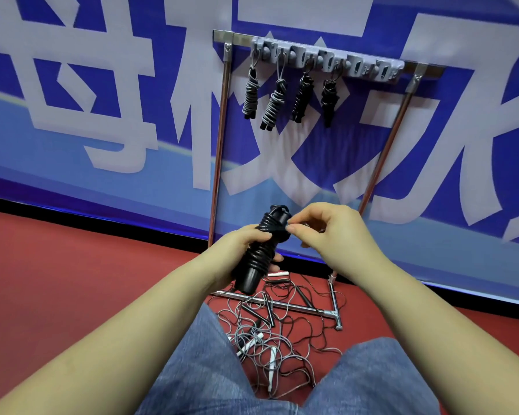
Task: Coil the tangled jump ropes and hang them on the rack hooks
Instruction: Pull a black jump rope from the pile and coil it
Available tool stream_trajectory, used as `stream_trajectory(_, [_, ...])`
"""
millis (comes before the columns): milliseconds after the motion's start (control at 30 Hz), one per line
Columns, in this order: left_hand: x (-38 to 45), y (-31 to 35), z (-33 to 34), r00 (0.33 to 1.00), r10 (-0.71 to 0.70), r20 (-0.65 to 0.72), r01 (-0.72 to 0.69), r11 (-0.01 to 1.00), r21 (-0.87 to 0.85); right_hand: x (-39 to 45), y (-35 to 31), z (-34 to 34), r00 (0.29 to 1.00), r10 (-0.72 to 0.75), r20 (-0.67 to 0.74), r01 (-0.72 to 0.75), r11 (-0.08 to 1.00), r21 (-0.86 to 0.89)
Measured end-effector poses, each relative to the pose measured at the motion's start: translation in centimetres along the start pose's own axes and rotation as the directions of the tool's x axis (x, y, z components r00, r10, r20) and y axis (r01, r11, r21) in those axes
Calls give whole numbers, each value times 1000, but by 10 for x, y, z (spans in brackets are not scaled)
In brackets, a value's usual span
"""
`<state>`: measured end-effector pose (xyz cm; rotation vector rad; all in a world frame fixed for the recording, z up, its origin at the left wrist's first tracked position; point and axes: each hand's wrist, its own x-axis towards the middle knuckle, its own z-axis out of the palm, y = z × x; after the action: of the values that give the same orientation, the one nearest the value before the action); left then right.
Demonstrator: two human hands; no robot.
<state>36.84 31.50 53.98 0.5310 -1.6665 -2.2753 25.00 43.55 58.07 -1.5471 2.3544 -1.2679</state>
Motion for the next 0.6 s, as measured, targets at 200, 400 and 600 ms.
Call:
stream_trajectory(200, [4,-9,5,997,30,-73,-26,998,52,0,-7,2,999,44,0,-43,983,180])
stream_trajectory(400, [1,-10,5,981,141,-135,-95,950,296,-5,-10,0,1000,27,8,-28,971,239])
stream_trajectory(600, [1,-2,7,996,59,-73,-36,959,280,-7,-6,-5,997,71,23,-75,961,266])
